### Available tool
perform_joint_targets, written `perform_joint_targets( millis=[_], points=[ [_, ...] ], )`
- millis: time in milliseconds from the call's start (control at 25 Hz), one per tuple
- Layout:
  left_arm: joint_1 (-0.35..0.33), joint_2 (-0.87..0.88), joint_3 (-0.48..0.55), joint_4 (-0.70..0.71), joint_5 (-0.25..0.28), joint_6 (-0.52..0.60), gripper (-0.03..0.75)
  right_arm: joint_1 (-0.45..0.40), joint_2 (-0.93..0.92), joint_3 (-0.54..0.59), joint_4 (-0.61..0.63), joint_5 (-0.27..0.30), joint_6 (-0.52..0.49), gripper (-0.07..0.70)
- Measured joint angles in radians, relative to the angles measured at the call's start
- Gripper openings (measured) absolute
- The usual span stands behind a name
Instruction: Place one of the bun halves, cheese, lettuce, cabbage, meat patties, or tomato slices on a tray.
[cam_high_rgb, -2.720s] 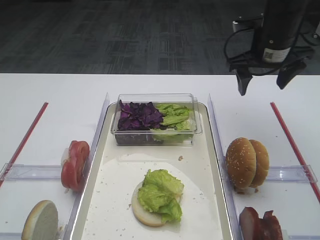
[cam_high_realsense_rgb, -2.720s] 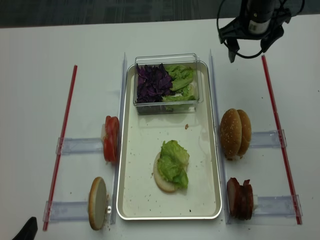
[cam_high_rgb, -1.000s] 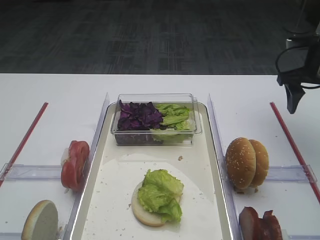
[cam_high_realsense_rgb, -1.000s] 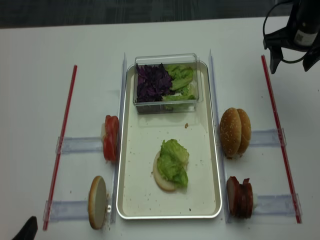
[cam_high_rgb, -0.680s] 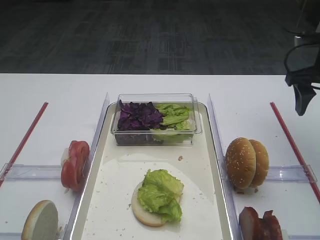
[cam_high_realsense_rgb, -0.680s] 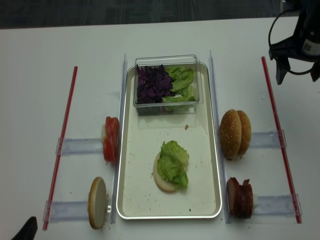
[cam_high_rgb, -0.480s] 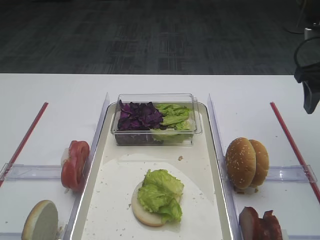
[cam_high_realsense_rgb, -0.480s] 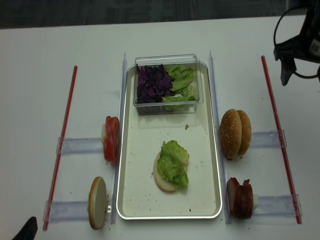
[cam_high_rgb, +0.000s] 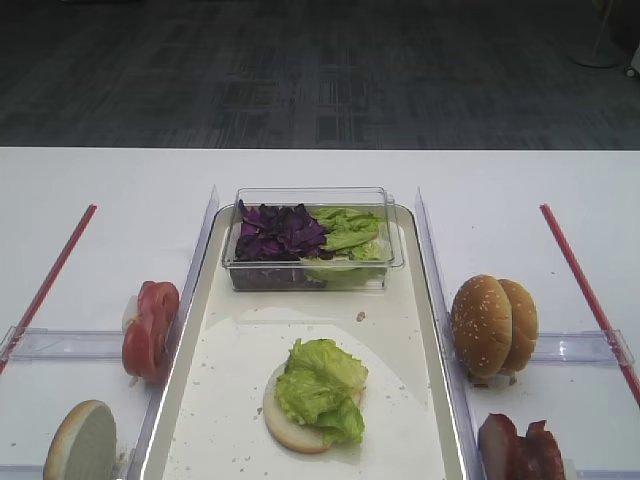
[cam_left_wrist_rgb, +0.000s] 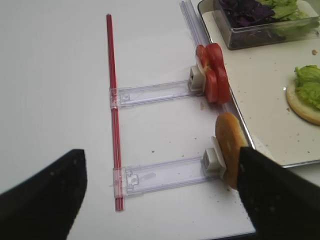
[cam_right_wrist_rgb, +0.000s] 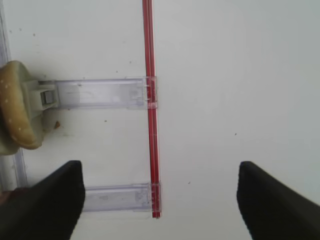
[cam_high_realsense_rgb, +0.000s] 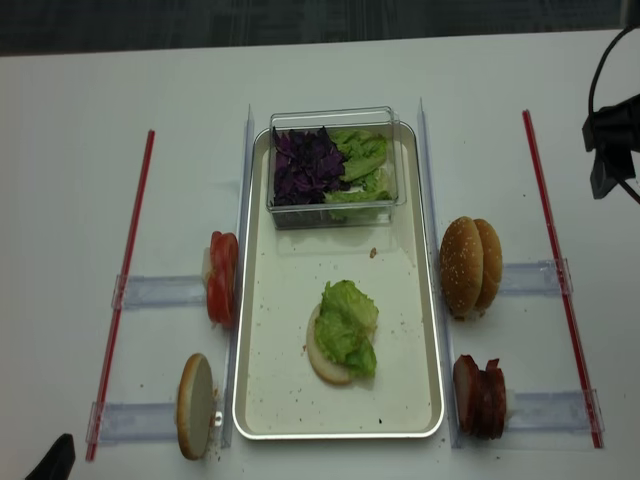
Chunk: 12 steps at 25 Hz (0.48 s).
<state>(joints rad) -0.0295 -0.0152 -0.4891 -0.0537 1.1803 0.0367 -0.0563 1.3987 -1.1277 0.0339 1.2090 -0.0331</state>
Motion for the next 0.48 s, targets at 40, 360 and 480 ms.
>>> perform_joint_targets(
  millis=[40,360,480],
  points=[
    [0.0,0.0,0.0,0.0,0.0,0.0,0.565,0.0,-0.031,0.025,0.007,-0.005,0.0,0.634],
    [0.0,0.0,0.0,0.0,0.0,0.0,0.565,0.0,-0.294,0.252,0.018,-0.036,0.002,0.634],
    [0.0,0.0,0.0,0.0,0.0,0.0,0.565,0.0,-0.405,0.331,0.018,-0.04,0.006,0.634]
  ],
)
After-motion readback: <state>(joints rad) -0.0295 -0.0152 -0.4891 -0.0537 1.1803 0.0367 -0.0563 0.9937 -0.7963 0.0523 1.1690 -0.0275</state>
